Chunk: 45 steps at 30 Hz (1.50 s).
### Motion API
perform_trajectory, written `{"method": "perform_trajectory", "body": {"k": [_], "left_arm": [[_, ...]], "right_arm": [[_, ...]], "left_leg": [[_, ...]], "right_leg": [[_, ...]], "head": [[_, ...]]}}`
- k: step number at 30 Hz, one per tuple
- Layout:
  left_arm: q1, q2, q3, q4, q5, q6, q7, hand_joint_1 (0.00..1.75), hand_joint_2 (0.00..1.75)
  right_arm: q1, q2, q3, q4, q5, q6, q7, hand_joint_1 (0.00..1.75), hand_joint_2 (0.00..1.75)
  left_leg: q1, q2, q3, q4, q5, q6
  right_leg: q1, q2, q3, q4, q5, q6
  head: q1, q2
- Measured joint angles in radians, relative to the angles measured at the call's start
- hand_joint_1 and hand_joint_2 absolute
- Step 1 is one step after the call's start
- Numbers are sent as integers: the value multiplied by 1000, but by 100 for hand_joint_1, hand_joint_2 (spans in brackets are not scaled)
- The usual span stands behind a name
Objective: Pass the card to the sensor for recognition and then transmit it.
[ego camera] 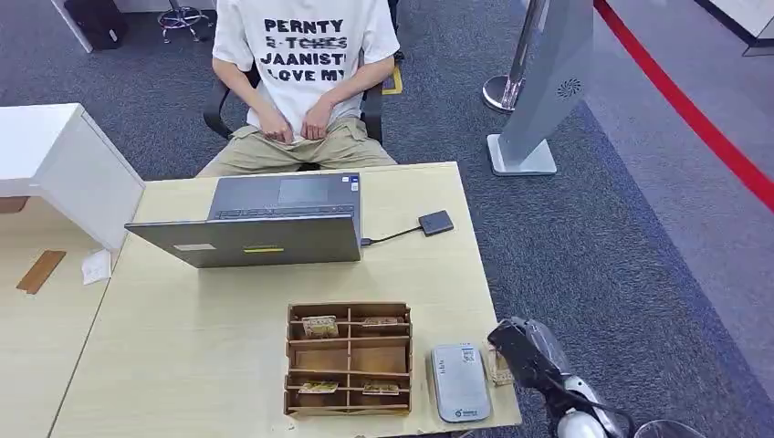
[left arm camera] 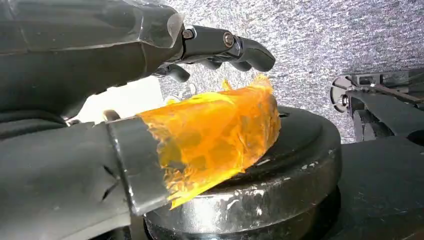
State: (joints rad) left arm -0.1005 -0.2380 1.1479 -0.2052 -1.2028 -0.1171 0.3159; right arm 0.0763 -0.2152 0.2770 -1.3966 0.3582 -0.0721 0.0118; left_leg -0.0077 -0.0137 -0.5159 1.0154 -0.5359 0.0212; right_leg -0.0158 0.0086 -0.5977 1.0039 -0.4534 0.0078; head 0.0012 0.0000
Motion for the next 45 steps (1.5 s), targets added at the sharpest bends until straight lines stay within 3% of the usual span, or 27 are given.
{"method": "perform_trajectory", "body": {"k": [15, 26, 28, 45], "left_arm": [[0, 0, 0, 0, 3, -2, -4, 0, 0], [0, 0, 0, 0, 11, -2, -4, 0, 0], [0, 0, 0, 0, 18, -2, -6, 0, 0], [-1, 3, 0, 0, 21, -8, -11, 0, 0]], "right_arm": [[3, 0, -88, -121, -52, -1, -62, 175, 175], [16, -7, -90, -187, -50, 38, -86, 175, 175], [27, -26, -10, -257, -21, 55, -98, 175, 175], [20, -82, 183, -306, -9, 73, -112, 175, 175]], "left_leg": [[0, 0, 0, 0, 0, 0], [0, 0, 0, 0, 0, 0], [0, 0, 0, 0, 0, 0], [0, 0, 0, 0, 0, 0]], "right_leg": [[0, 0, 0, 0, 0, 0], [0, 0, 0, 0, 0, 0], [0, 0, 0, 0, 0, 0], [0, 0, 0, 0, 0, 0]], "head": [[0, 0], [0, 0], [0, 0], [0, 0]]}}
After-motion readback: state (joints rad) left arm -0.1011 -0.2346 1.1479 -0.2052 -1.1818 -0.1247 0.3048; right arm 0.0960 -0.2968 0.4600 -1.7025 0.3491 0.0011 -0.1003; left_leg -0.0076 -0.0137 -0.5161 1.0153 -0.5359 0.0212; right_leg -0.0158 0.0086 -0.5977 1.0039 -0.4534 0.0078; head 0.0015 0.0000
